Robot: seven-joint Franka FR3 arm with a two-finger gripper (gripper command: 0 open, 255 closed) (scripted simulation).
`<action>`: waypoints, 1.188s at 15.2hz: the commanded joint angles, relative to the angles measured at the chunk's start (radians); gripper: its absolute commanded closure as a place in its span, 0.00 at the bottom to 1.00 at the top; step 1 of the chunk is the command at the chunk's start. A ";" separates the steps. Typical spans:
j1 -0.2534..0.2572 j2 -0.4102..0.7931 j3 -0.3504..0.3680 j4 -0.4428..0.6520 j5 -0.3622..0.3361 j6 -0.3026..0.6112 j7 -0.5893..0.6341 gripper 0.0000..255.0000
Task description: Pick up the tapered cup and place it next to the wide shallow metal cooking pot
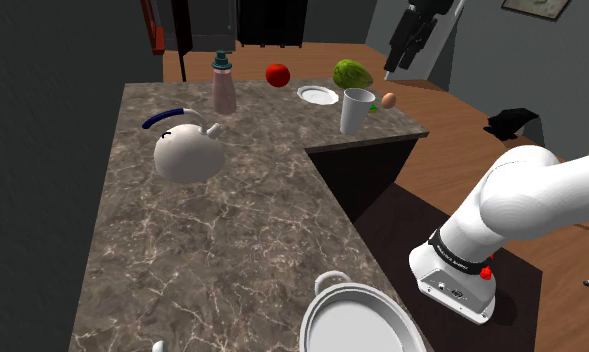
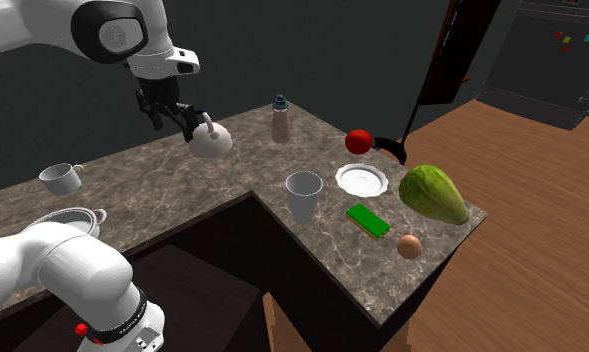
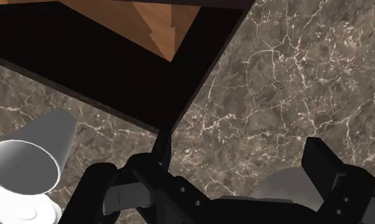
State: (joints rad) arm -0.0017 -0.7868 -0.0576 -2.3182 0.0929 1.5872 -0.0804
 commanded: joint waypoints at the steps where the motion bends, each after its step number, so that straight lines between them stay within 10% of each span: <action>1: 0.000 0.000 0.000 0.000 0.000 0.000 0.000 0.00; 18: -0.054 0.404 -0.307 0.074 -0.064 0.314 -0.356 0.00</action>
State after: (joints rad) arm -0.0541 -0.4082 -0.3479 -2.2535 0.0263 1.8857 -0.4139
